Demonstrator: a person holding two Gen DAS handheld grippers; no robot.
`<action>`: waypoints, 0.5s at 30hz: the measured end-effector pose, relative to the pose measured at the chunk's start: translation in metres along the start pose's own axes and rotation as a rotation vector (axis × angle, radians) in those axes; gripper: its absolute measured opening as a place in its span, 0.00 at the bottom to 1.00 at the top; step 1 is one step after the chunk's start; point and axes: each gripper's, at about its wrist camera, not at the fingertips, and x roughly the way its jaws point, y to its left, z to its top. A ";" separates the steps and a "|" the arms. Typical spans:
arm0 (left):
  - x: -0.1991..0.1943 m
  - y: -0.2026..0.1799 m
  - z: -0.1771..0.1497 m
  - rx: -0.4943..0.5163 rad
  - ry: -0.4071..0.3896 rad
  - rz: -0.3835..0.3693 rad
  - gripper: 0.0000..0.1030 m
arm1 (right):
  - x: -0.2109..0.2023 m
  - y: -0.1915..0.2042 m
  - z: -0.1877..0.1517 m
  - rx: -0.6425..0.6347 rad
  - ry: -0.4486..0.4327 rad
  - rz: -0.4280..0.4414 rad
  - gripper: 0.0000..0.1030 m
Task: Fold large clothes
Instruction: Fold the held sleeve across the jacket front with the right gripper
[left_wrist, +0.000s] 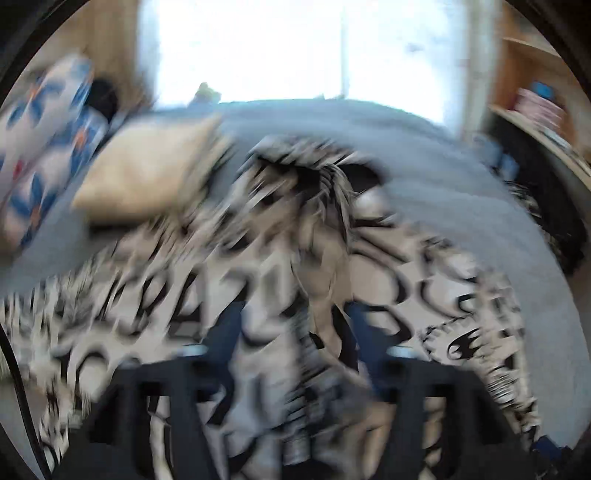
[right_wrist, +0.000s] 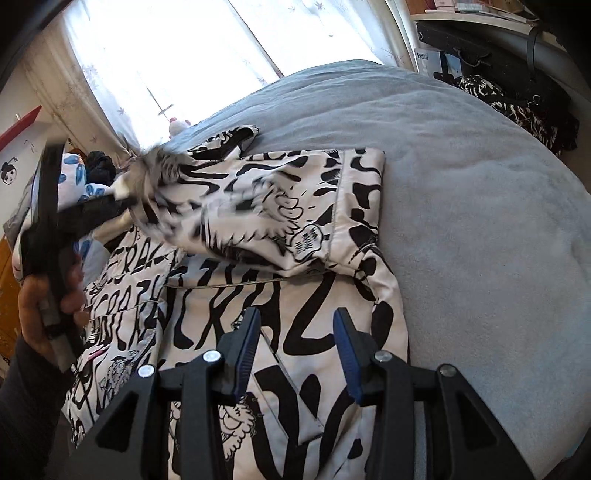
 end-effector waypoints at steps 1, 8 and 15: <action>0.007 0.011 -0.006 -0.023 0.032 -0.005 0.67 | 0.002 0.001 0.001 -0.011 0.003 -0.011 0.40; 0.038 0.068 -0.040 -0.149 0.189 -0.138 0.67 | 0.014 0.000 0.020 -0.172 0.012 -0.167 0.40; 0.065 0.051 -0.008 -0.102 0.210 -0.223 0.69 | 0.042 -0.009 0.039 -0.255 0.078 -0.230 0.40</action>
